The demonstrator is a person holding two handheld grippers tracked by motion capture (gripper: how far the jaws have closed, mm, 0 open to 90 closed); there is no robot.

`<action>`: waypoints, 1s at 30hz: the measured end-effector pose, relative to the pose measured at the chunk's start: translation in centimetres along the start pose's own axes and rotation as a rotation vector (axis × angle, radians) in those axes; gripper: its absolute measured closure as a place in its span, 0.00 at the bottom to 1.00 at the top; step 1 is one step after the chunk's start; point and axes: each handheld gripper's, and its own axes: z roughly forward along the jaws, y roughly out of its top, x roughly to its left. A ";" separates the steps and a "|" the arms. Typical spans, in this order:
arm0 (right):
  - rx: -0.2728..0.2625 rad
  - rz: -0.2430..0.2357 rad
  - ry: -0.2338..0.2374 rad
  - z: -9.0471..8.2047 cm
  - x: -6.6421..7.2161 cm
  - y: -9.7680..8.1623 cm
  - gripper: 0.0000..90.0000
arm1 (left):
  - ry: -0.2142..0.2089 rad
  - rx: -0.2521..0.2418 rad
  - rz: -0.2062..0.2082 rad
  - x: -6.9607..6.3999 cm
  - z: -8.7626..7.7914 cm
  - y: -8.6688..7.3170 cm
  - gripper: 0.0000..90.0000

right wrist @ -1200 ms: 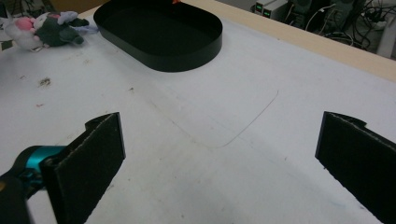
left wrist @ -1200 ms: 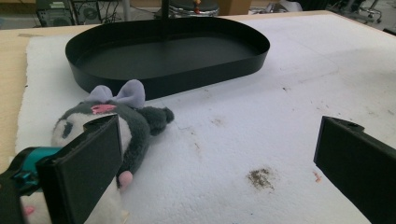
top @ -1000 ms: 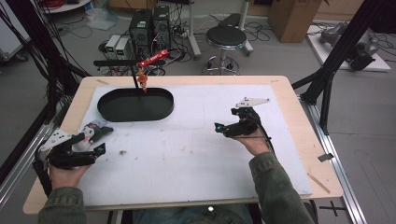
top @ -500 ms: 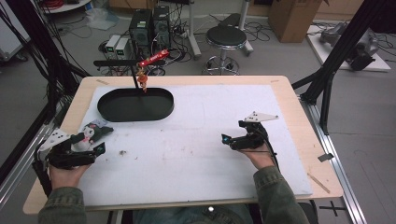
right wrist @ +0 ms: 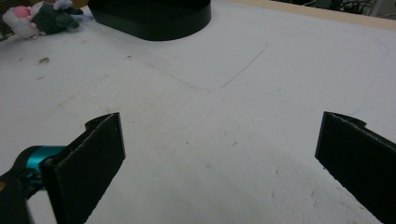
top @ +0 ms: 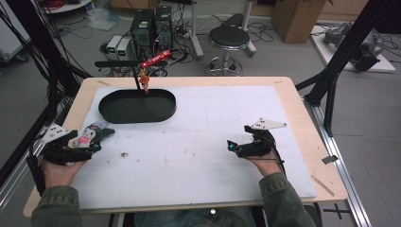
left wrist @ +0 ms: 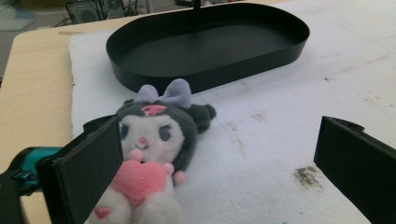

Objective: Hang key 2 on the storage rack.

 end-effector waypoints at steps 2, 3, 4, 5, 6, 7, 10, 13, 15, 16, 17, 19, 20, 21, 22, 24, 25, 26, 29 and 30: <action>-0.004 0.002 -0.002 -0.2 0.1 -0.1 0.00 | -0.005 0.009 -0.009 0.3 0.1 0.2 0.02; -0.005 -0.001 -0.002 -0.2 0.1 -0.1 0.00 | -0.009 0.015 -0.011 0.4 0.2 0.3 0.02; -0.002 0.003 -0.004 -0.3 0.1 -0.2 0.00 | -0.010 0.022 -0.016 0.6 0.3 0.5 0.02; 0.000 0.000 -0.003 -0.3 0.1 -0.3 0.00 | -0.013 0.028 -0.019 0.7 0.4 0.6 0.02; 0.004 0.001 -0.004 -0.3 0.1 -0.4 0.00 | -0.015 0.037 -0.020 0.9 0.5 0.7 0.02; 0.006 0.006 -0.006 -0.3 0.1 -0.4 0.00 | -0.017 0.043 -0.021 0.9 0.6 0.8 0.02; 0.011 0.005 0.000 -0.4 0.1 -0.6 0.00 | -0.015 0.072 -0.007 1.0 1.1 1.2 0.02; 0.015 0.013 0.001 -0.7 0.1 -0.9 0.00 | -0.003 0.111 0.010 0.9 1.7 1.7 0.02; 0.015 0.011 -0.003 -1.0 0.2 -0.9 0.00 | -0.004 0.130 0.011 0.9 2.0 1.8 0.02; 0.012 0.006 -0.002 -1.1 0.2 -1.0 0.00 | -0.003 0.140 0.010 1.0 2.2 1.9 0.02; 0.010 0.007 -0.004 -1.3 0.2 -1.1 0.00 | -0.003 0.151 0.004 1.1 2.5 1.8 0.02; 0.012 0.006 -0.011 -1.5 0.2 -1.3 0.00 | 0.000 0.179 0.004 1.3 2.9 1.7 0.02; 0.011 0.002 -0.014 -1.7 0.1 -1.4 0.00 | -0.001 0.194 0.001 1.4 3.3 1.7 0.02; 0.011 0.003 -0.019 -1.9 0.0 -1.6 0.00 | 0.000 0.212 0.001 1.6 3.6 1.7 0.02; 0.010 -0.003 -0.019 -2.0 -0.1 -1.7 0.00 | 0.009 0.232 0.009 1.8 3.9 1.7 0.02; 0.014 0.001 -0.025 -2.2 -0.2 -1.9 0.00 | 0.022 0.252 0.007 2.2 4.4 1.8 0.02; 0.011 0.001 -0.024 -2.4 -0.3 -2.0 0.00 | 0.030 0.258 0.008 2.4 4.5 1.9 0.02; 0.008 0.004 -0.024 -2.5 -0.3 -2.0 0.00 | 0.041 0.263 0.014 2.6 4.7 1.9 0.03; 0.002 -0.006 -0.020 -2.8 -0.2 -2.1 0.00 | 0.042 0.327 0.010 3.5 5.2 1.6 0.04; -0.001 -0.012 -0.018 -2.8 -0.2 -2.1 0.00 | 0.038 0.351 0.000 3.7 5.4 1.4 0.04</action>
